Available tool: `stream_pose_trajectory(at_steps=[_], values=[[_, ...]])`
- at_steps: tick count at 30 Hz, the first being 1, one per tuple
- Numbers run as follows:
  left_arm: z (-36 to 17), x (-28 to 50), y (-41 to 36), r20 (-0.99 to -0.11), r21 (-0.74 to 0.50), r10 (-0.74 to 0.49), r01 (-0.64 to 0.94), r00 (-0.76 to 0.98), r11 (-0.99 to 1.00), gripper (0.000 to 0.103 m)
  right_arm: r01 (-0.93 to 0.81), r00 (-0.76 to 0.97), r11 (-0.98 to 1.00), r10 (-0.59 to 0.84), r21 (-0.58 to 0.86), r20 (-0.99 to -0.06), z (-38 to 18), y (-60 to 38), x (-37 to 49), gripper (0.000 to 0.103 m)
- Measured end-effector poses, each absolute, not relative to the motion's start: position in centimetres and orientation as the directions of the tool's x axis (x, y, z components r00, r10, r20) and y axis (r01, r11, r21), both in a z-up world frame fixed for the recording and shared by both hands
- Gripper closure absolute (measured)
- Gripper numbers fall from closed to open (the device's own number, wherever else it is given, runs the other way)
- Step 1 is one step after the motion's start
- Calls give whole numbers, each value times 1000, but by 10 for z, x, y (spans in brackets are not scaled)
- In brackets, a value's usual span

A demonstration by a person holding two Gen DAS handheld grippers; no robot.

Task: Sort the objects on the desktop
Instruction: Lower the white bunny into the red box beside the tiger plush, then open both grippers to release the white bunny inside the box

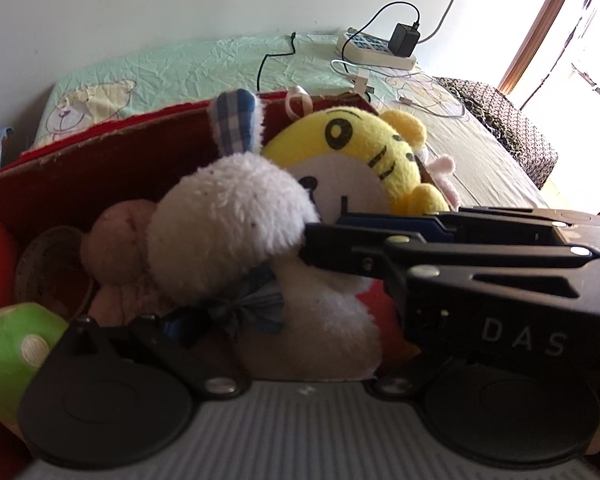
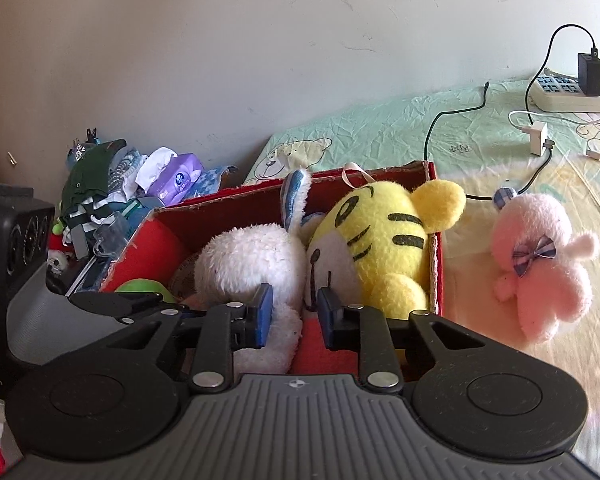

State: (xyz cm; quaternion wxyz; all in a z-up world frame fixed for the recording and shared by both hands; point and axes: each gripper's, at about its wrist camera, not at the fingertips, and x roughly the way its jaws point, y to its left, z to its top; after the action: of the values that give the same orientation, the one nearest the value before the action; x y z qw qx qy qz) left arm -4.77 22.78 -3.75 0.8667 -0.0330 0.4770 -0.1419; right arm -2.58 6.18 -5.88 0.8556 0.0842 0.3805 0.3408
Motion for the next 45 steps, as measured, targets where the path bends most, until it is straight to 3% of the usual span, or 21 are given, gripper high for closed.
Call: stream_pose_trajectory(at_steps=[45], values=[[-34, -58, 214, -801, -65, -187, 228, 569, 972, 2, -555, 531, 727, 683, 404, -502, -67, 52, -35, 89]])
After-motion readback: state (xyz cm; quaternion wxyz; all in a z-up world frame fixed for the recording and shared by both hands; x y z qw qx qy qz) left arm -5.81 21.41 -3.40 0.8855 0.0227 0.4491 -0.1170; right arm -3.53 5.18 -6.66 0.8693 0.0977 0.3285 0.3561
